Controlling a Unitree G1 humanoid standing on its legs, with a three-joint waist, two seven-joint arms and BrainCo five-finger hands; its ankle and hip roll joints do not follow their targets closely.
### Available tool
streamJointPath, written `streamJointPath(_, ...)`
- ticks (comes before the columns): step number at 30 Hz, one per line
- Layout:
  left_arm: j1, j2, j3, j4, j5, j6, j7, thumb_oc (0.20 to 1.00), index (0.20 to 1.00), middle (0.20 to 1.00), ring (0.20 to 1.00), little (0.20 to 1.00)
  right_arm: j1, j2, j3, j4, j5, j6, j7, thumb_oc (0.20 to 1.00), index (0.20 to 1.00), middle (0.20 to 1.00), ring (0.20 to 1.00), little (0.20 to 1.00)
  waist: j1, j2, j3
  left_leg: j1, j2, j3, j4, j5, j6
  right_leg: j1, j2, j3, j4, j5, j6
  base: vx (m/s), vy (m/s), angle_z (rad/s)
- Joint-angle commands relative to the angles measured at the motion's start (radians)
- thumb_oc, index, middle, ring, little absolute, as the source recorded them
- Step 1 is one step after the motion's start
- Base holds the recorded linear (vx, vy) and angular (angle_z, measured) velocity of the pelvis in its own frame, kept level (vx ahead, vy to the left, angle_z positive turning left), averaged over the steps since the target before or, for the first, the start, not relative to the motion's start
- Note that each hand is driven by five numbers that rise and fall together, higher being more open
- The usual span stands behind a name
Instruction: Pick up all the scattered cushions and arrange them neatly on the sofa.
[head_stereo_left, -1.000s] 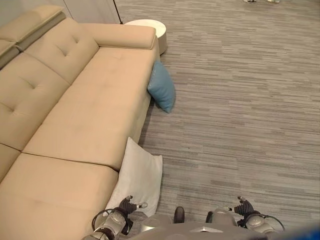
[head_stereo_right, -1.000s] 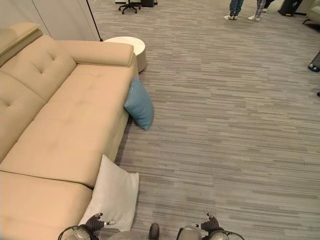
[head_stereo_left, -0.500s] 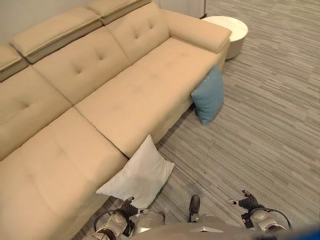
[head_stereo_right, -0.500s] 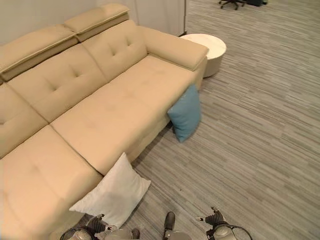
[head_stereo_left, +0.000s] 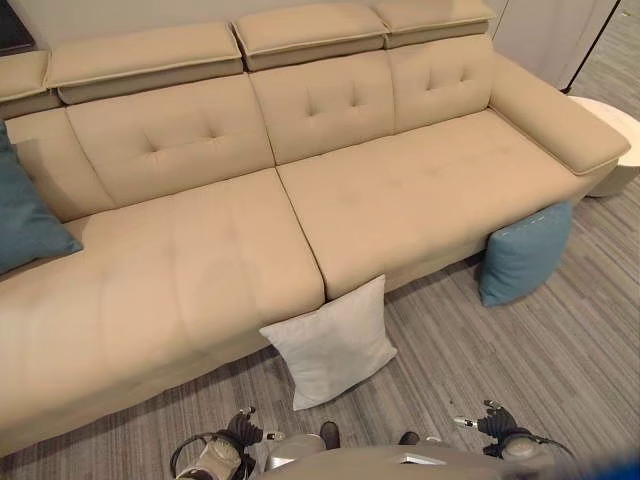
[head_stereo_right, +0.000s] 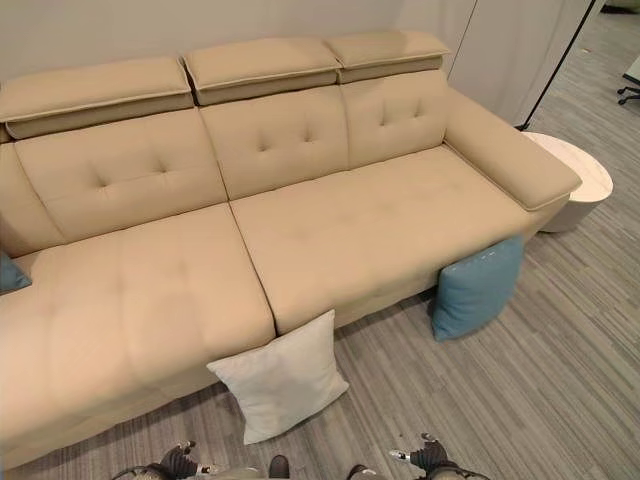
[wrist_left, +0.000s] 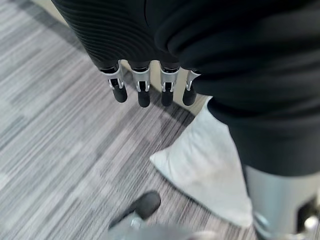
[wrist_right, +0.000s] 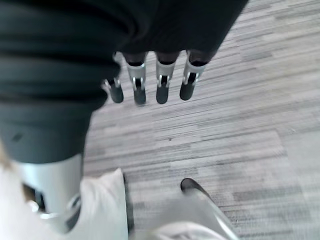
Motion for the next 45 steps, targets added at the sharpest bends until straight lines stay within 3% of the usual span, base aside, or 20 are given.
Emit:
streamJointPath(1,0.004,-0.019,0.044,0.027,-0.019,-0.011,0.000,1.000,1.000,1.000,1.000,1.000,-0.018,-0.011,0.004,-0.017,0.011,-0.021,-0.001,1.000,1.000,1.000,1.000,1.000,-0.011,-0.012,0.008,-0.042,-0.005,-0.105,0.019,-0.014,-0.053,0.066,0.157,0.164,-0.294,0.079,0.002,0.18,0.014,0.76)
streamJointPath(6,0.006,-0.016,0.046,0.039,-0.017,-0.015,-0.006,1.000,1.000,1.000,1.000,1.000,-0.013,-0.008,0.010,-0.005,0.019,-0.020,0.017,1.000,1.000,1.000,1.000,1.000,-0.029,-0.030,0.011,-0.029,-0.031,-0.201,0.031,-0.020,-0.061,0.043,0.216,0.269,-0.362,0.103,0.005,0.11,-0.060,0.66)
streamJointPath(13,0.015,-0.017,0.041,0.063,0.003,-0.010,-0.014,1.000,1.000,1.000,1.000,1.000,-0.006,-0.009,-0.006,-0.001,0.047,-0.033,0.028,1.000,1.000,1.000,1.000,1.000,-0.034,-0.051,-0.020,-0.025,0.008,-0.242,0.016,-0.017,-0.120,0.140,0.227,0.217,-0.473,0.085,-0.026,0.11,-0.226,0.66)
streamJointPath(15,0.003,-0.021,0.032,0.056,-0.002,-0.011,-0.013,1.000,1.000,1.000,1.000,1.000,-0.007,-0.014,-0.014,-0.003,0.054,-0.036,0.026,1.000,1.000,1.000,1.000,1.000,-0.043,-0.055,-0.011,-0.054,0.014,-0.233,0.046,-0.018,-0.135,0.148,0.225,0.199,-0.485,0.082,-0.032,-0.02,-0.146,0.79)
streamJointPath(17,-0.015,-0.025,0.022,0.034,-0.011,-0.012,-0.013,1.000,1.000,1.000,1.000,1.000,-0.011,-0.025,-0.022,-0.002,0.061,-0.034,0.026,1.000,1.000,1.000,1.000,1.000,-0.057,-0.058,0.004,-0.103,0.035,-0.145,0.103,-0.024,-0.146,0.163,0.213,0.169,-0.510,0.080,-0.037,-0.04,-0.088,0.54)
streamJointPath(21,-0.032,-0.024,-0.001,0.001,-0.005,-0.013,-0.010,1.000,1.000,1.000,1.000,1.000,0.006,-0.033,-0.035,0.008,0.066,-0.024,0.020,1.000,1.000,1.000,1.000,1.000,-0.088,-0.054,0.002,-0.138,0.103,0.055,0.077,0.021,-0.149,0.182,0.198,0.106,-0.531,0.076,-0.033,0.01,-0.003,0.82)
streamJointPath(28,0.018,-0.029,0.026,0.044,0.010,0.001,-0.018,1.000,1.000,1.000,1.000,1.000,0.019,-0.012,-0.018,0.022,0.034,-0.019,0.025,1.000,1.000,1.000,1.000,1.000,-0.083,-0.050,-0.031,-0.054,0.088,0.060,-0.016,0.029,-0.138,0.226,0.205,0.110,-0.532,0.061,-0.026,0.15,0.076,0.21)
streamJointPath(37,0.015,-0.013,0.081,0.006,-0.063,-0.014,-0.002,1.000,1.000,1.000,1.000,1.000,0.006,-0.004,-0.010,0.002,0.035,-0.023,0.021,1.000,1.000,1.000,1.000,1.000,-0.054,-0.065,-0.036,-0.044,0.072,0.053,-0.031,0.015,-0.124,0.228,0.197,0.127,-0.528,0.058,-0.015,0.07,0.051,-0.02)
streamJointPath(40,-0.024,-0.009,0.125,-0.054,-0.174,-0.036,0.020,1.000,1.000,1.000,1.000,1.000,-0.037,-0.020,-0.022,-0.024,0.067,-0.030,-0.003,1.000,1.000,1.000,1.000,1.000,-0.051,-0.071,-0.005,-0.106,0.070,0.048,-0.020,0.018,-0.122,0.161,0.193,0.130,-0.513,0.064,-0.013,-0.14,-0.028,-0.01)
streamJointPath(43,-0.136,-0.001,0.131,-0.186,-0.345,-0.100,0.097,1.000,1.000,1.000,1.000,1.000,-0.155,-0.055,-0.004,-0.089,0.105,-0.051,-0.070,1.000,1.000,1.000,1.000,1.000,-0.061,-0.067,0.095,-0.314,0.078,0.055,0.065,0.034,-0.121,-0.070,0.175,0.144,-0.411,0.088,-0.025,-0.39,-0.017,-0.04)
streamJointPath(45,-0.173,0.000,0.127,-0.235,-0.402,-0.126,0.119,1.000,1.000,1.000,1.000,1.000,-0.198,-0.068,0.002,-0.124,0.120,-0.059,-0.099,1.000,1.000,1.000,1.000,1.000,-0.062,-0.063,0.104,-0.408,0.078,0.058,0.106,0.037,-0.121,-0.169,0.165,0.151,-0.366,0.089,-0.033,-0.30,0.008,-0.07)
